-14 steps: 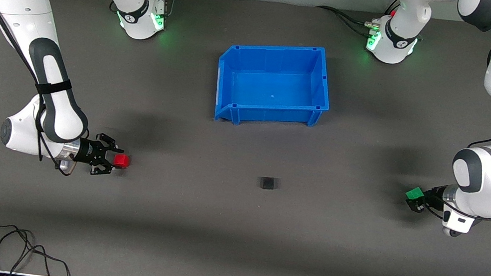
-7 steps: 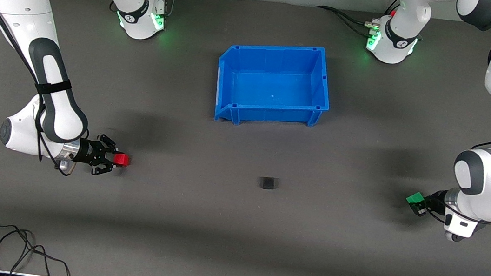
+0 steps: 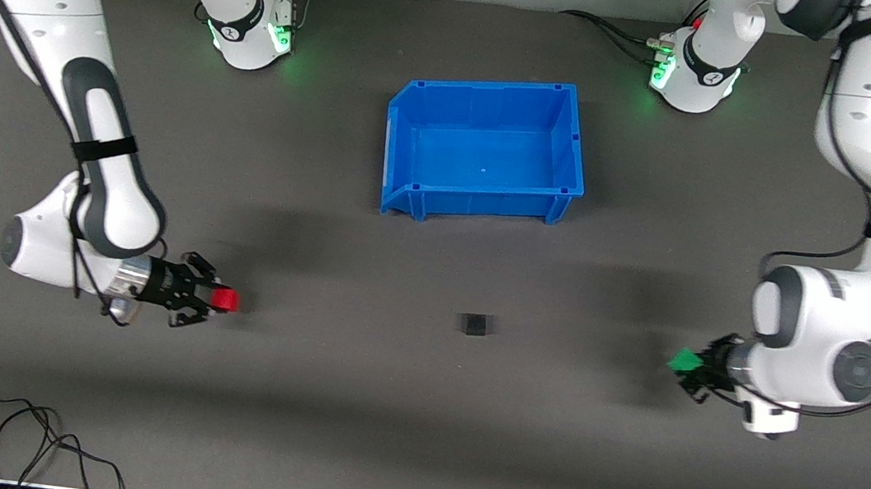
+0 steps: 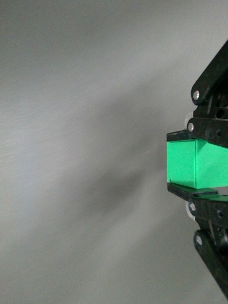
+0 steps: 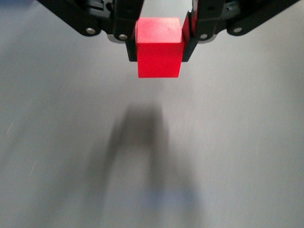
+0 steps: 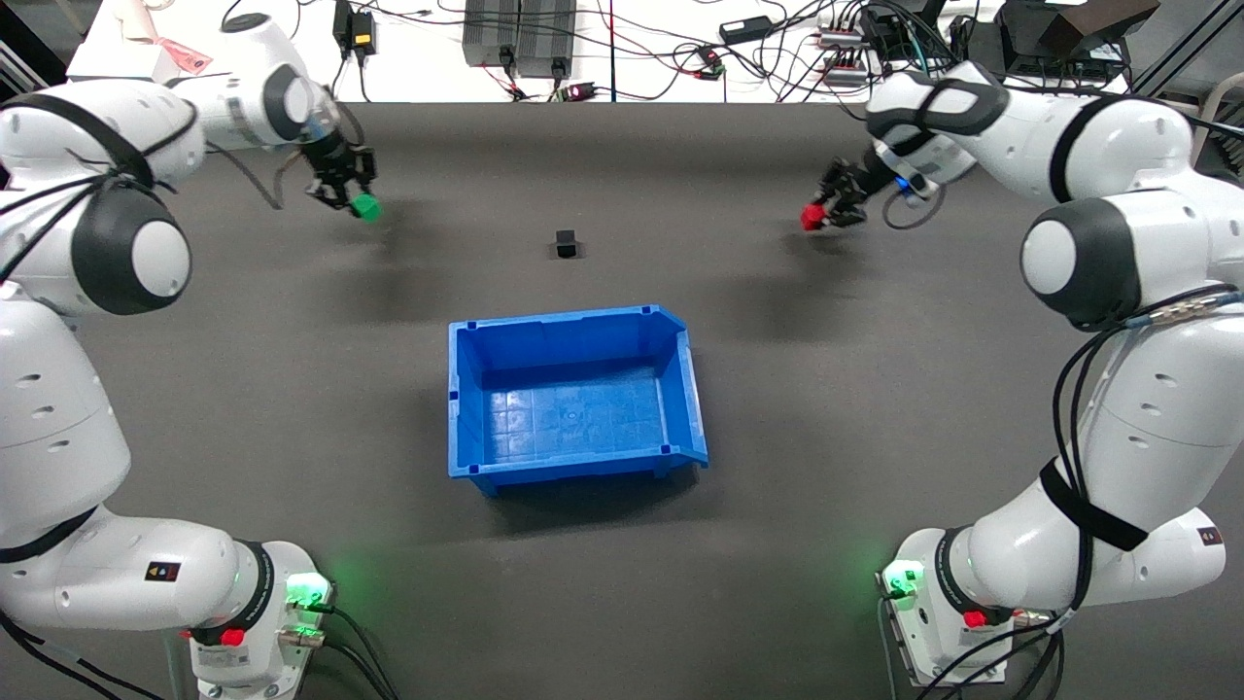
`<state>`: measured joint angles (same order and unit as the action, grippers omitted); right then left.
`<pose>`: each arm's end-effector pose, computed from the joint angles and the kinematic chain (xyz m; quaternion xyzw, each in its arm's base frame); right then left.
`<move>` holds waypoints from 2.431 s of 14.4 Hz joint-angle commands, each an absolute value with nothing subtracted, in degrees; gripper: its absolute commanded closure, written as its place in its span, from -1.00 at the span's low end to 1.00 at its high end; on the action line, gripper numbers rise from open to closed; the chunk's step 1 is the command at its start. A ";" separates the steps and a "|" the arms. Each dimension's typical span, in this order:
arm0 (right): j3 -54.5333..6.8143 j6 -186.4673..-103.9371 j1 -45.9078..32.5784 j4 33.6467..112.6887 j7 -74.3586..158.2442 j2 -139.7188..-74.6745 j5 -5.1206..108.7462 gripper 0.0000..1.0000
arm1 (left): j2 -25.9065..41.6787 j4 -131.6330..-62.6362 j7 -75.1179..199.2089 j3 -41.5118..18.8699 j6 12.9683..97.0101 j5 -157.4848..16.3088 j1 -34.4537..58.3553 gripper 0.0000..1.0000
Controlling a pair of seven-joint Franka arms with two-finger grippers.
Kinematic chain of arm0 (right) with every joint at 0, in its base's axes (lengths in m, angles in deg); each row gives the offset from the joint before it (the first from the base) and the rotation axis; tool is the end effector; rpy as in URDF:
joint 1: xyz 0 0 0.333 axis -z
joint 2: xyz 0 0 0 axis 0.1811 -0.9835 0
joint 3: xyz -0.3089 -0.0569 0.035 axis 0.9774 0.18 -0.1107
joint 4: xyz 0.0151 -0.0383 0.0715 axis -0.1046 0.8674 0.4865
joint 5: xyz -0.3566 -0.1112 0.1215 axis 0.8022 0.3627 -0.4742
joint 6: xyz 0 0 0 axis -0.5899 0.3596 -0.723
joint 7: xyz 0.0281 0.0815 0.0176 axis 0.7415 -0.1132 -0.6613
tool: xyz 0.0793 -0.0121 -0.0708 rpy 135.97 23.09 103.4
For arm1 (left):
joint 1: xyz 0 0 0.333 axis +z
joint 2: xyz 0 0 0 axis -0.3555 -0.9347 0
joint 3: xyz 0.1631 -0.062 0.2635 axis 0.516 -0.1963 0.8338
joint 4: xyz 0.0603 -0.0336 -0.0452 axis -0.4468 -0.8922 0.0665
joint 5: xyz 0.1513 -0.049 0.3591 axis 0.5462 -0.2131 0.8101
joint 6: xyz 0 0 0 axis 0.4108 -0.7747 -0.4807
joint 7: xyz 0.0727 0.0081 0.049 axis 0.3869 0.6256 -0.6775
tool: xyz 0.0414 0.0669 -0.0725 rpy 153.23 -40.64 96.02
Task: Attach green and red cubes to black cube
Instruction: 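Lift the green and red cubes and carry them toward the black cube, then press the green and red cubes against opposite faces of the black cube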
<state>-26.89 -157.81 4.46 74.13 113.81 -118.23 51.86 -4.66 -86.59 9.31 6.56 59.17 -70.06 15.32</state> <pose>0.6571 0.0612 0.2254 -0.7018 0.6734 0.1720 0.1562 0.6883 -0.0769 0.2490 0.8710 0.4843 -0.0785 0.0247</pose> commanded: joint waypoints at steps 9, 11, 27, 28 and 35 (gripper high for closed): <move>-26.32 -163.17 -16.27 53.88 132.58 -131.18 50.95 0.40 | -8.68 -85.23 -30.45 5.86 59.81 -72.40 2.20 1.00; -26.32 -164.57 -18.82 51.24 132.93 -133.73 50.95 0.39 | -9.38 -85.23 -36.33 5.86 64.37 -72.58 0.18 1.00; -26.15 -172.05 -27.53 40.69 145.58 -144.20 51.66 0.40 | -14.30 -80.13 -50.42 5.07 70.45 -72.76 -7.21 1.00; -26.14 -172.05 -27.88 39.90 145.85 -144.81 51.66 0.40 | -14.91 -79.95 -50.68 5.07 70.45 -72.76 -7.21 1.00; -25.88 -172.14 -29.47 38.48 146.91 -146.13 51.92 0.39 | -15.89 -78.81 -51.74 4.72 72.11 -72.76 -8.09 1.00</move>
<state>-26.89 -171.59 -28.22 40.97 144.83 -144.62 51.84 -14.77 -80.53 -50.19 4.26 70.91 -72.23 -7.23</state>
